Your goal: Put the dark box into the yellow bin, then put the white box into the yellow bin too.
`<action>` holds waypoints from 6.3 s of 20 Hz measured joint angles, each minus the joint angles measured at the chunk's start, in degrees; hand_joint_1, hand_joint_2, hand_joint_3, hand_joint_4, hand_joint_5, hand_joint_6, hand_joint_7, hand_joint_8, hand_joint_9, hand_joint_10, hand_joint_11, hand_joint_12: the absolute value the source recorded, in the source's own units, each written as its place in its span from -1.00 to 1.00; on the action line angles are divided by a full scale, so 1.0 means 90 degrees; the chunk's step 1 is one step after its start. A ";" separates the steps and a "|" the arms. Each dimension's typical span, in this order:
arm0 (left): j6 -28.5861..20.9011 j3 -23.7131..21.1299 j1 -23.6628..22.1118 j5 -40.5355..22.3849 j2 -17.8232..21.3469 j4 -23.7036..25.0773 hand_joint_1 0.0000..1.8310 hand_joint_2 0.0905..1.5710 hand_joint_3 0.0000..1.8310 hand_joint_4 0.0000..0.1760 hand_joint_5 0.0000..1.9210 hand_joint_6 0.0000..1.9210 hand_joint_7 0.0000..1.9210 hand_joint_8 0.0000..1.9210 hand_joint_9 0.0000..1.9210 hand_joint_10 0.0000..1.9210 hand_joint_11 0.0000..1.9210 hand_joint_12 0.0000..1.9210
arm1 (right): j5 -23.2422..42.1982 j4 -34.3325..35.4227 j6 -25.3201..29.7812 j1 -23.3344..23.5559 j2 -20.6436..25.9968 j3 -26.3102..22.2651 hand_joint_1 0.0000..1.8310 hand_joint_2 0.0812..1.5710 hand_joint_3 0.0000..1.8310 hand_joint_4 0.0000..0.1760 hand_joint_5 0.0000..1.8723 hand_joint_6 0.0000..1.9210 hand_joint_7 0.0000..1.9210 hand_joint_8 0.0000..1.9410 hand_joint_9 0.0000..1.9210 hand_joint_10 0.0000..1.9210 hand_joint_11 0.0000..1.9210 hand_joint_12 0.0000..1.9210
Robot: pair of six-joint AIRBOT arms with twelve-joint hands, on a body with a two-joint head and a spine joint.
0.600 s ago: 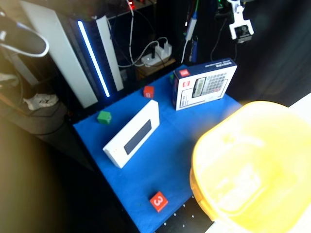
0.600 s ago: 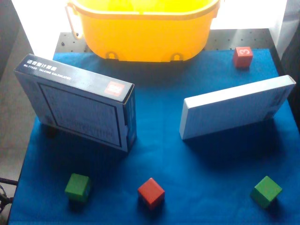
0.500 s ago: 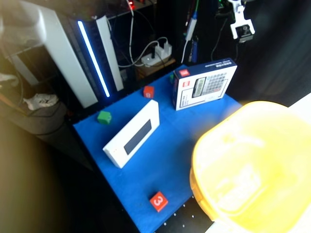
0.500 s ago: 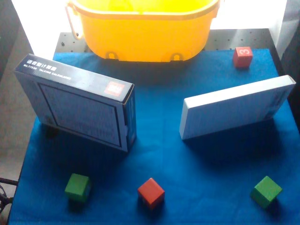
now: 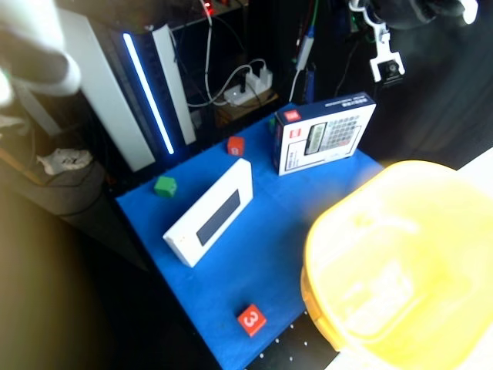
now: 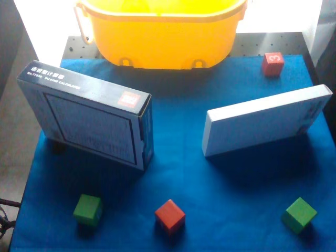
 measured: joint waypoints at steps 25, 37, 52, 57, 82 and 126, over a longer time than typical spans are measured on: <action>-0.1768 0.0845 0.0240 0.2827 0.0102 0.2042 -0.69 -0.08 -1.00 0.17 -1.00 -1.00 -1.00 -1.00 -1.00 -1.00 -1.00 -1.00 | -0.1059 0.0151 -0.0007 -0.0333 -0.0991 0.0714 -0.63 0.02 -1.00 0.20 -1.00 -1.00 -0.81 -1.00 -0.81 -1.00 -0.78 -0.98; -0.1787 0.0121 0.0991 0.2441 0.0886 0.2526 -0.72 -0.04 -0.98 0.57 -1.00 -1.00 -1.00 -1.00 -1.00 -1.00 -1.00 -1.00 | -0.1088 0.0376 -0.0005 -0.0607 -0.1243 0.0925 -0.65 0.07 -0.99 0.47 -1.00 -1.00 -0.82 -1.00 -0.82 -1.00 -0.79 -0.99; -0.1955 0.0549 0.1022 0.2994 0.0223 0.2829 -0.64 0.03 -1.00 0.40 -1.00 -1.00 -0.99 -1.00 -0.99 -0.99 -0.92 -0.97 | -0.1134 0.0474 -0.0007 -0.0743 -0.1328 0.0984 -0.63 0.01 -1.00 0.29 -1.00 -1.00 -0.77 -1.00 -0.79 -0.99 -0.75 -0.98; -0.2091 0.0872 0.0974 0.3288 -0.0073 0.2871 -0.51 0.01 -1.00 0.98 -1.00 -1.00 -0.99 -1.00 -0.99 -1.00 -0.95 -0.98 | -0.1134 0.0471 -0.0007 -0.0746 -0.1333 0.0981 -0.58 -0.01 -1.00 0.08 -1.00 -1.00 -0.77 -1.00 -0.79 -1.00 -0.78 -0.99; -0.2569 0.1559 0.0012 0.3956 -0.0459 0.3060 0.43 0.31 -1.00 -1.00 0.20 -0.54 0.15 0.06 0.07 0.15 -0.11 0.53 | -0.1129 0.0510 -0.0007 -0.0835 -0.1358 0.0957 -0.61 -0.04 -1.00 0.60 -0.99 -1.00 -0.76 -1.00 -0.78 -1.00 -0.78 -0.99; -0.2307 0.3929 -0.3767 0.4809 -0.2021 0.3449 0.33 0.16 -1.00 -1.00 0.52 -0.89 0.13 0.88 0.16 0.99 0.19 0.99 | 0.0141 0.1450 -0.0022 -0.2222 -0.3172 0.1994 -0.60 0.10 -1.00 0.05 -0.97 -1.00 -0.78 -0.99 -0.87 -1.00 -0.89 -0.99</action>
